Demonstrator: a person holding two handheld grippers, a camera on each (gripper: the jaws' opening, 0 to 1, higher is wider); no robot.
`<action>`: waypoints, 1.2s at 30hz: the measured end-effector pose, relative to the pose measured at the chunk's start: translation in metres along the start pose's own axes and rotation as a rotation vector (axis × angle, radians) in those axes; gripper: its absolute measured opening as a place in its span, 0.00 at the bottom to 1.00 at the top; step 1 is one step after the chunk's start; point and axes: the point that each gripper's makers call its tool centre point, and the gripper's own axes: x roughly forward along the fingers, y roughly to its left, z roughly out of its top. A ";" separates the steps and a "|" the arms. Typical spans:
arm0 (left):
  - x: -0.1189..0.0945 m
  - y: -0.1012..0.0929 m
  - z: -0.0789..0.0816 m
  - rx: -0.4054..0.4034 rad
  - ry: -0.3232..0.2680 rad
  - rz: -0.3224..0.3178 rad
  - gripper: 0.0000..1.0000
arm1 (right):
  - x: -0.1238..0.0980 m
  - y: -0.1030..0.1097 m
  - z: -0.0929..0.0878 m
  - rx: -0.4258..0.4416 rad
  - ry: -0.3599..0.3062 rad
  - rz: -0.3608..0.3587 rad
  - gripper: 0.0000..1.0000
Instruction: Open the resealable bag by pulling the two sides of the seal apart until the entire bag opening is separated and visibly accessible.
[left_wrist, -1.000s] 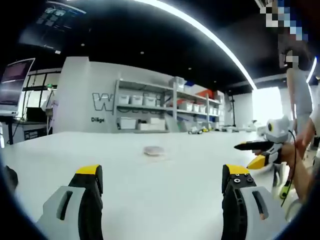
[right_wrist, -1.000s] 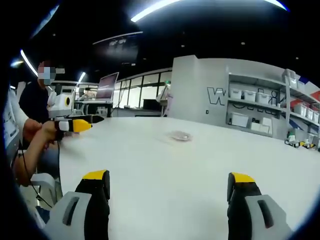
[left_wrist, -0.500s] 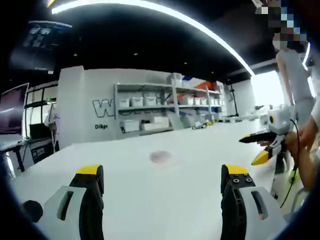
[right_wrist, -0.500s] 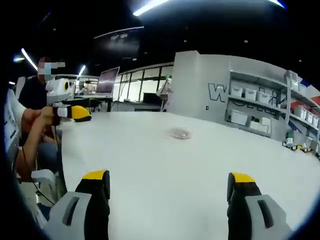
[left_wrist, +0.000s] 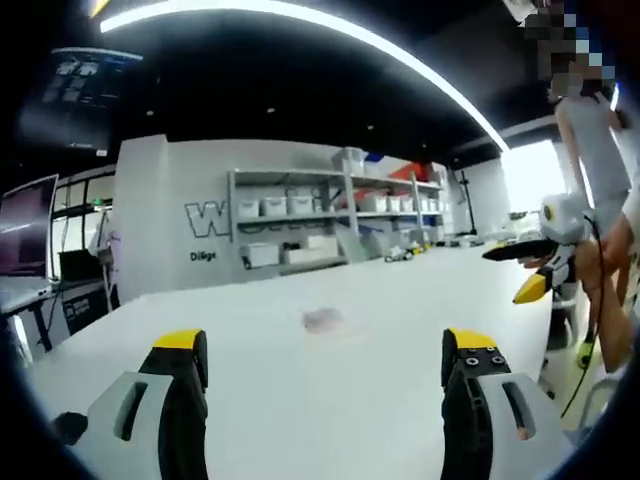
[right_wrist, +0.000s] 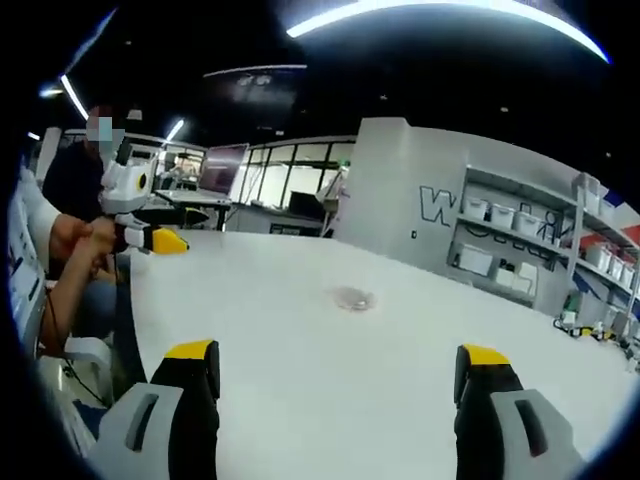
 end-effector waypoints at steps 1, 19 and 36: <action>0.001 -0.001 -0.001 -0.008 0.003 -0.007 0.97 | 0.001 0.000 -0.001 -0.001 0.005 0.003 1.00; 0.005 0.006 0.011 -0.020 -0.026 -0.009 0.96 | 0.003 -0.003 0.000 0.008 -0.015 0.002 1.00; 0.010 0.001 0.013 -0.062 -0.039 -0.047 0.95 | 0.005 -0.006 -0.009 0.064 -0.040 0.004 1.00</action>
